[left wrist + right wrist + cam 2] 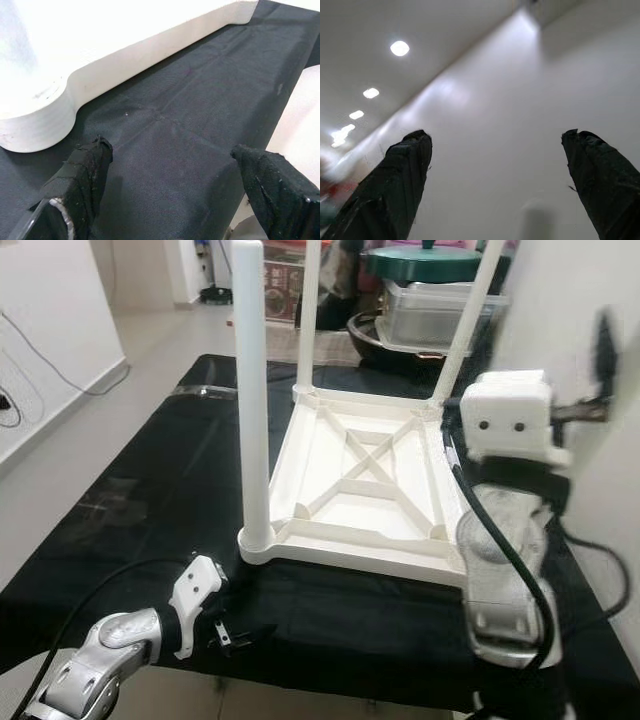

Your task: Building children table

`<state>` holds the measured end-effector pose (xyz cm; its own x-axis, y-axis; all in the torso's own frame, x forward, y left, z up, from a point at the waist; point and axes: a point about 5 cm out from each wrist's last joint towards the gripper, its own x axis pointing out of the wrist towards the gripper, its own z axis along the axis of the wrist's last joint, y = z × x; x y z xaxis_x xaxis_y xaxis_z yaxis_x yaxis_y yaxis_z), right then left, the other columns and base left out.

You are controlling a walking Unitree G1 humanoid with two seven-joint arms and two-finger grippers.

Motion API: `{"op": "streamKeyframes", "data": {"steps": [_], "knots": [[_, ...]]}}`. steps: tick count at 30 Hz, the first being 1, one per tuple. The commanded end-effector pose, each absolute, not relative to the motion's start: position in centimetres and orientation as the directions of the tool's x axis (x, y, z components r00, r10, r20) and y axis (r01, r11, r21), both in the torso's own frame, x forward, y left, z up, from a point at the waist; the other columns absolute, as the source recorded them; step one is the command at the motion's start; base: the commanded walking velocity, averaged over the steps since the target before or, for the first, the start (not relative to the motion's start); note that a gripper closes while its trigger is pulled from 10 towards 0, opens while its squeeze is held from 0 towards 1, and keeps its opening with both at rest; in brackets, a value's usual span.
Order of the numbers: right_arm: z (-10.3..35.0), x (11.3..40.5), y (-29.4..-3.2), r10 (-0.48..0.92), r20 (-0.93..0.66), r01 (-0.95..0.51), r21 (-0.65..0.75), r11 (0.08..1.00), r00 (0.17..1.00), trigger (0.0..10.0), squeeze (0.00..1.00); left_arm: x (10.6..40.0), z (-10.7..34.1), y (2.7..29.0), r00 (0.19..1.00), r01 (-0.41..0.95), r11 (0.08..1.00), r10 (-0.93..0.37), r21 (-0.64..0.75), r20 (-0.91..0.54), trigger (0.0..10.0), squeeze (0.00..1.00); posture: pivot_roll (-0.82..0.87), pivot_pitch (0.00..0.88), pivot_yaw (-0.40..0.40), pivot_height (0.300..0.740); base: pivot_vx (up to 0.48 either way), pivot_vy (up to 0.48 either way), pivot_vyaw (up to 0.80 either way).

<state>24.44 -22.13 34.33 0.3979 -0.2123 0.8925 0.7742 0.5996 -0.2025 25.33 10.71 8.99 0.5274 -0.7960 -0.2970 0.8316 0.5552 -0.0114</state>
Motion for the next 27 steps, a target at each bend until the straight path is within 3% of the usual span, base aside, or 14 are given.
{"op": "streamKeyframes", "data": {"steps": [1, 7, 9, 10, 13, 15, 19, 26, 27], "knots": [[34.5, 24.3, -23.2, -0.247, 0.901, 0.815, -0.170, 0.554, 0.356, 10.0, 0.00, 25.2, 8.6, 10.7, 0.528, 0.831, 0.557, -0.793, -0.011, -0.304, 10.0, 0.00, 0.04, 0.000, -0.074, 0.740, 0.000, 0.000, 0.00], [35.3, 24.9, -25.7, -0.328, 0.903, 0.878, -0.099, 0.469, 0.277, 10.0, 0.00, 25.3, 8.6, 10.6, 0.533, 0.828, 0.561, -0.791, -0.009, -0.301, 10.0, 0.00, 0.05, 0.000, -0.080, 0.740, 0.000, 0.000, 0.00], [34.8, 25.7, -26.4, -0.399, 0.853, 0.850, -0.092, 0.519, 0.336, 10.0, 0.00, 25.3, 8.6, 10.6, 0.534, 0.827, 0.563, -0.790, -0.010, -0.302, 10.0, 0.00, 0.05, 0.000, -0.080, 0.740, 0.000, 0.000, 0.00], [34.1, 26.6, -26.5, -0.423, 0.807, 0.805, -0.103, 0.585, 0.411, 10.0, 0.00, 25.2, 8.5, 10.6, 0.534, 0.827, 0.563, -0.790, -0.011, -0.303, 10.0, 0.00, 0.05, 0.000, -0.081, 0.740, 0.000, 0.000, 0.00], [33.6, 27.2, -26.5, -0.432, 0.774, 0.769, -0.107, 0.630, 0.462, 10.0, 0.00, 25.1, 8.5, 10.6, 0.533, 0.827, 0.562, -0.790, -0.011, -0.304, 10.0, 0.00, 0.05, 0.000, -0.081, 0.740, 0.000, 0.000, 0.00], [32.3, 28.6, -26.6, -0.435, 0.692, 0.696, -0.137, 0.705, 0.577, 10.0, 0.00, 25.1, 8.5, 10.6, 0.533, 0.827, 0.563, -0.789, -0.011, -0.304, 10.0, 0.00, 0.05, 0.000, -0.081, 0.740, 0.000, 0.000, 0.00], [30.9, 30.0, -27.2, -0.452, 0.580, 0.620, -0.122, 0.775, 0.678, 10.0, 0.00, 25.2, 8.5, 10.6, 0.535, 0.826, 0.564, -0.788, -0.009, -0.305, 10.0, 0.00, 0.05, 0.000, -0.079, 0.740, 0.000, 0.000, 0.00], [30.4, 30.1, -28.8, -0.533, 0.536, 0.661, -0.065, 0.747, 0.655, 10.0, 0.00, 25.2, 8.5, 10.7, 0.534, 0.826, 0.564, -0.788, -0.009, -0.307, 10.0, 0.00, 0.05, 0.000, -0.078, 0.740, 0.000, 0.000, 0.00], [30.4, 30.0, -29.1, -0.548, 0.537, 0.672, -0.049, 0.739, 0.642, 5.8, 0.00, 25.2, 8.5, 10.7, 0.534, 0.826, 0.564, -0.787, -0.009, -0.309, 10.0, 0.00, 0.06, 0.000, -0.077, 0.740, 0.000, 0.000, 0.00]]}}
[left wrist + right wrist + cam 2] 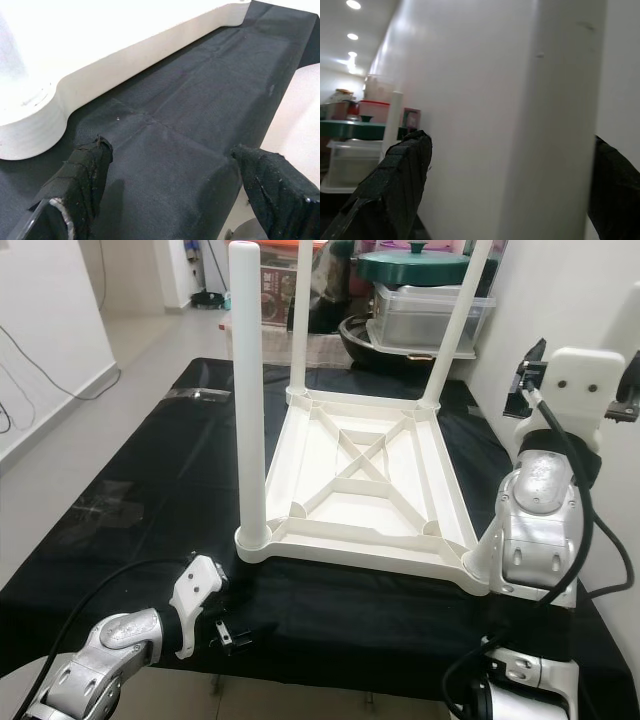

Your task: Building children table

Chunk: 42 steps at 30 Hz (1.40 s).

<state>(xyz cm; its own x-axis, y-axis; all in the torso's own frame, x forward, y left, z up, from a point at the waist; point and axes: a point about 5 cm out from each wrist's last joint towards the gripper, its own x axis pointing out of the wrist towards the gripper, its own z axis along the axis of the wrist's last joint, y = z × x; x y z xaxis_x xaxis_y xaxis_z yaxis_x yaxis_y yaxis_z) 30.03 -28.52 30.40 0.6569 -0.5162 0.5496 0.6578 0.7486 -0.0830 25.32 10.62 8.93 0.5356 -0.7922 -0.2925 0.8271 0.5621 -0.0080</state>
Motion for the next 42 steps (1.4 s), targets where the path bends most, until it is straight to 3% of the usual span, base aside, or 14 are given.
{"op": "streamKeyframes", "data": {"steps": [1, 4, 5, 11, 16, 24, 27, 30, 31, 35, 37, 39, 42], "knots": [[30.5, 30.0, -29.1, -0.551, 0.537, 0.669, -0.034, 0.743, 0.639, 5.8, 0.00, 25.2, 8.5, 10.8, 0.534, 0.826, 0.564, -0.787, -0.009, -0.310, 10.0, 0.00, 0.06, 0.000, -0.077, 0.740, 0.000, 0.000, 0.00], [30.5, 29.9, -29.1, -0.552, 0.536, 0.666, -0.025, 0.746, 0.638, 5.8, 0.00, 25.2, 8.5, 10.8, 0.534, 0.826, 0.564, -0.787, -0.010, -0.310, 10.0, 0.00, 0.06, 0.000, -0.077, 0.740, 0.000, 0.000, 0.00], [30.5, 30.0, -29.0, -0.540, 0.540, 0.650, -0.017, 0.760, 0.646, 0.0, 0.00, 25.2, 8.5, 10.8, 0.532, 0.827, 0.563, -0.787, -0.009, -0.311, 10.0, 0.00, 0.06, 0.000, -0.077, 0.740, 0.000, 0.000, 0.00], [30.7, 30.1, -28.5, -0.505, 0.532, 0.590, 0.015, 0.808, 0.679, 0.0, 0.00, 25.3, 8.5, 10.8, 0.531, 0.827, 0.562, -0.788, -0.009, -0.312, 10.0, 0.00, 0.05, 0.000, -0.074, 0.740, 0.000, 0.000, 0.00], [29.3, 30.9, -28.3, -0.536, 0.390, 0.538, 0.114, 0.835, 0.749, 0.0, 0.00, 25.3, 8.4, 10.7, 0.532, 0.827, 0.563, -0.787, -0.011, -0.312, 10.0, 0.00, 0.05, 0.000, -0.077, 0.740, 0.000, 0.000, 0.00], [28.5, 31.5, -28.1, -0.527, 0.309, 0.507, 0.149, 0.849, 0.792, 0.0, 0.00, 25.3, 8.4, 10.7, 0.535, 0.824, 0.566, -0.785, -0.010, -0.312, 10.0, 0.00, 0.05, 0.000, -0.079, 0.740, 0.000, 0.000, 0.00], [25.4, 32.7, -27.8, -0.507, 0.020, 0.454, 0.415, 0.789, 0.862, 0.0, 0.00, 25.3, 8.4, 10.6, 0.534, 0.825, 0.565, -0.786, -0.013, -0.311, 10.0, 0.00, 0.05, 0.000, -0.079, 0.740, 0.000, 0.000, 0.00], [24.3, 32.9, -27.6, -0.491, -0.069, 0.459, 0.483, 0.745, 0.868, 0.0, 0.00, 25.3, 8.3, 10.6, 0.534, 0.825, 0.565, -0.787, -0.013, -0.310, 10.0, 0.00, 0.05, 0.000, -0.079, 0.740, 0.000, 0.000, 0.00], [23.0, 33.1, -27.1, -0.475, -0.149, 0.473, 0.543, 0.694, 0.867, 0.0, 0.00, 25.3, 8.3, 10.6, 0.534, 0.825, 0.565, -0.787, -0.014, -0.310, 10.0, 0.00, 0.05, 0.000, -0.081, 0.740, 0.000, 0.000, 0.00], [20.7, 33.3, -26.0, -0.435, -0.272, 0.503, 0.615, 0.607, 0.858, 0.0, 0.00, 25.3, 8.3, 10.6, 0.534, 0.825, 0.566, -0.787, -0.015, -0.310, 10.0, 0.00, 0.05, 0.000, -0.077, 0.740, 0.000, 0.000, 0.00], [18.1, 33.5, -24.2, -0.359, -0.383, 0.524, 0.655, 0.544, 0.851, 0.0, 0.00, 25.2, 8.3, 10.6, 0.530, 0.827, 0.562, -0.789, -0.017, -0.311, 10.0, 0.00, 0.05, 0.000, -0.076, 0.740, 0.000, 0.000, 0.00], [16.9, 33.5, -23.3, -0.322, -0.418, 0.528, 0.660, 0.534, 0.849, 0.0, 0.00, 25.2, 8.3, 10.5, 0.529, 0.827, 0.562, -0.789, -0.017, -0.312, 10.0, 0.00, 0.05, 0.000, -0.076, 0.740, 0.000, 0.000, 0.00], [13.0, 33.1, -19.9, -0.204, -0.540, 0.553, 0.628, 0.548, 0.817, 0.0, 0.00, 25.2, 8.4, 10.5, 0.529, 0.828, 0.561, -0.789, -0.016, -0.312, 10.0, 0.00, 0.06, 0.000, -0.084, 0.740, 0.000, 0.000, 0.00]]}}
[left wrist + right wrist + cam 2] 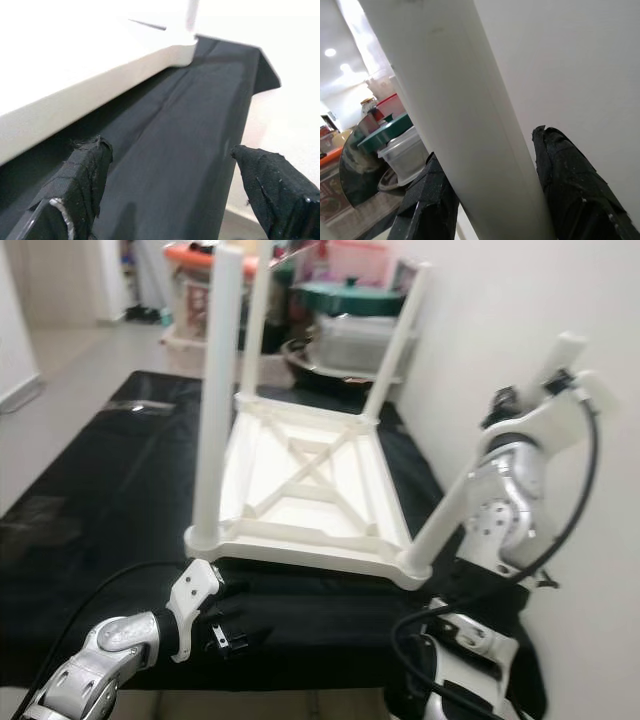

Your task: Building children table

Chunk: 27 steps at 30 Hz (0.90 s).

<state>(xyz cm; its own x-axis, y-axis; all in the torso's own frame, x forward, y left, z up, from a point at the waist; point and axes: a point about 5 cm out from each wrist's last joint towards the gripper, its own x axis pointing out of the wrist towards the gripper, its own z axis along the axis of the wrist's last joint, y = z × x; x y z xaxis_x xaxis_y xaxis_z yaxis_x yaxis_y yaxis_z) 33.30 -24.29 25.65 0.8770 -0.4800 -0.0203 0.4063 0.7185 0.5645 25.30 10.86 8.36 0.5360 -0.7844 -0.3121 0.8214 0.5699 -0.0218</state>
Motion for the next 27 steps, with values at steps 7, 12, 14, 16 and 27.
{"op": "streamKeyframes", "data": {"steps": [7, 12, 14, 16, 27], "knots": [[10.0, 32.7, -17.6, -0.106, -0.651, 0.594, 0.598, 0.539, 0.752, 0.0, 0.00, 25.2, 8.4, 10.7, 0.534, 0.824, 0.567, -0.786, -0.017, -0.312, 10.0, 0.00, 0.07, 0.000, -0.092, 0.740, 0.000, 0.000, 0.00], [9.9, 32.7, -17.4, -0.102, -0.676, 0.614, 0.582, 0.534, 0.730, 0.0, 0.00, 25.1, 8.4, 10.8, 0.533, 0.824, 0.567, -0.786, -0.020, -0.314, 10.0, 0.00, 0.06, 0.000, -0.091, 0.740, 0.000, 0.000, 0.00], [10.1, 32.9, -17.6, -0.110, -0.665, 0.599, 0.574, 0.559, 0.739, 0.0, 0.00, 25.1, 8.4, 10.7, 0.531, 0.825, 0.565, -0.787, -0.020, -0.313, 10.0, 0.00, 0.06, 0.000, -0.090, 0.740, 0.000, 0.000, 0.00], [12.0, 33.7, -18.2, -0.103, -0.601, 0.525, 0.587, 0.616, 0.793, 0.0, 0.00, 25.2, 8.4, 10.5, 0.528, 0.828, 0.561, -0.790, -0.020, -0.311, 10.0, 0.00, 0.06, 0.000, -0.090, 0.740, 0.000, 0.000, 0.00], [11.9, 34.1, -18.3, -0.086, -0.604, 0.522, 0.599, 0.606, 0.792, 0.0, 0.00, 24.9, 8.0, 10.2, 0.525, 0.829, 0.559, -0.791, -0.023, -0.314, 10.0, 0.00, 0.06, 0.000, -0.096, 0.740, 0.000, 0.000, 0.00]]}}
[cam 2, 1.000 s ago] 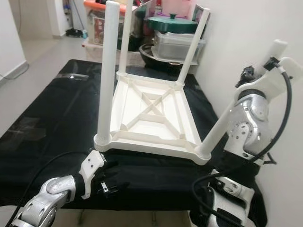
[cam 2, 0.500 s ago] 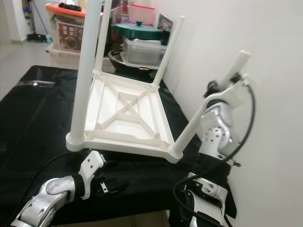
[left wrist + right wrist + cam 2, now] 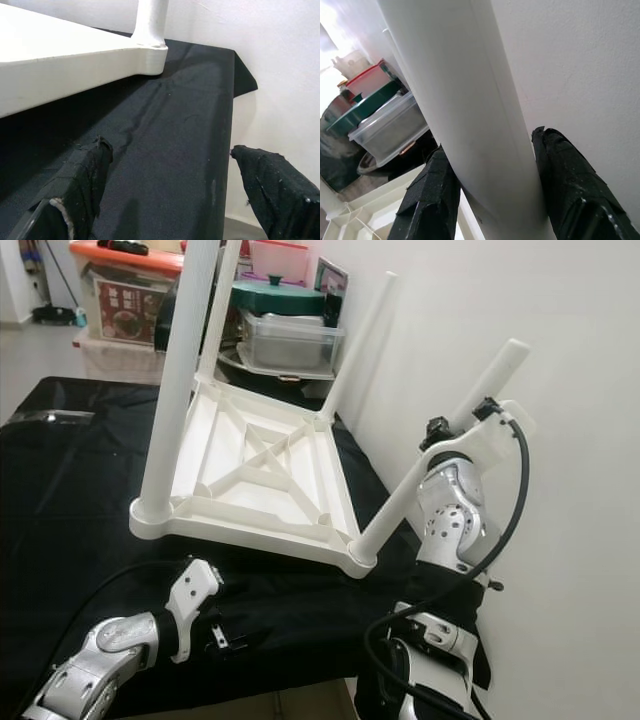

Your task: Building children table

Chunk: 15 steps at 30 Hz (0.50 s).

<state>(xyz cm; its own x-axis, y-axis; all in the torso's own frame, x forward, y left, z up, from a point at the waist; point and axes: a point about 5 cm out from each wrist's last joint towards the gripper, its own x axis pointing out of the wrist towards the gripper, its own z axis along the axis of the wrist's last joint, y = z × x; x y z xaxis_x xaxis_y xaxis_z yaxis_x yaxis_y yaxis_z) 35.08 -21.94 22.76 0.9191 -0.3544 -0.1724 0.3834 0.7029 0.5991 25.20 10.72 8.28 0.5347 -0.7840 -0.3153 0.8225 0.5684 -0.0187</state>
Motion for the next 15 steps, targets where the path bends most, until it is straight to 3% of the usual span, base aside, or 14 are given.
{"op": "streamKeyframes", "data": {"steps": [1, 5, 6, 7, 8, 9, 10, 11, 15], "knots": [[11.7, 34.0, -18.1, -0.077, -0.607, 0.516, 0.594, 0.617, 0.791, 0.0, 0.00, 24.9, 8.0, 10.1, 0.524, 0.829, 0.558, -0.792, -0.025, -0.313, 10.0, 0.00, 0.07, 0.000, -0.097, 0.740, 0.000, 0.000, 0.00], [12.8, 34.4, -17.3, -0.060, -0.524, 0.400, 0.564, 0.722, 0.849, 0.0, 0.00, 24.9, 7.9, 10.3, 0.526, 0.828, 0.561, -0.790, -0.024, -0.315, 10.0, 0.00, 0.07, 0.000, -0.097, 0.740, 0.000, 0.000, 0.00], [13.8, 34.7, -17.1, -0.066, -0.457, 0.318, 0.501, 0.805, 0.887, 10.0, 0.00, 24.9, 7.9, 10.4, 0.528, 0.827, 0.562, -0.788, -0.023, -0.317, 10.0, 0.00, 0.06, 0.000, -0.096, 0.740, 0.000, 0.000, 0.00], [13.8, 34.7, -17.1, -0.066, -0.457, 0.318, 0.501, 0.805, 0.887, 10.0, 0.00, 24.9, 7.9, 10.4, 0.528, 0.827, 0.562, -0.788, -0.023, -0.317, 10.0, 0.00, 0.06, 0.000, -0.096, 0.740, 0.000, 0.000, 0.00], [14.8, 34.8, -16.8, -0.061, -0.389, 0.235, 0.417, 0.878, 0.919, 10.0, 0.00, 25.0, 7.9, 10.5, 0.529, 0.826, 0.564, -0.787, -0.022, -0.318, 10.0, 0.00, 0.06, 0.000, -0.096, 0.740, 0.000, 0.000, 0.00], [14.9, 34.9, -16.7, -0.060, -0.378, 0.221, 0.400, 0.889, 0.924, 10.0, 0.00, 25.0, 7.9, 10.5, 0.529, 0.826, 0.564, -0.787, -0.022, -0.318, 10.0, 0.00, 0.06, 0.000, -0.096, 0.740, 0.000, 0.000, 0.00], [15.5, 34.8, -16.3, -0.032, -0.343, 0.171, 0.383, 0.908, 0.939, 10.0, 0.31, 25.0, 7.9, 10.5, 0.530, 0.825, 0.565, -0.786, -0.021, -0.318, 10.0, 0.00, 0.06, 0.000, -0.095, 0.740, 0.000, 0.000, 0.00], [16.1, 34.7, -16.0, -0.005, -0.298, 0.120, 0.370, 0.921, 0.955, 10.0, 1.00, 25.1, 7.9, 10.5, 0.531, 0.825, 0.565, -0.786, -0.020, -0.318, 10.0, 0.00, 0.06, 0.000, -0.095, 0.740, 0.000, 0.000, 0.00], [16.9, 34.4, -15.1, 0.053, -0.237, 0.023, 0.310, 0.951, 0.970, 10.0, 1.00, 25.1, 8.0, 10.5, 0.530, 0.825, 0.564, -0.787, -0.021, -0.316, 10.0, 0.00, 0.06, 0.000, -0.094, 0.740, 0.000, 0.000, 0.00]]}}
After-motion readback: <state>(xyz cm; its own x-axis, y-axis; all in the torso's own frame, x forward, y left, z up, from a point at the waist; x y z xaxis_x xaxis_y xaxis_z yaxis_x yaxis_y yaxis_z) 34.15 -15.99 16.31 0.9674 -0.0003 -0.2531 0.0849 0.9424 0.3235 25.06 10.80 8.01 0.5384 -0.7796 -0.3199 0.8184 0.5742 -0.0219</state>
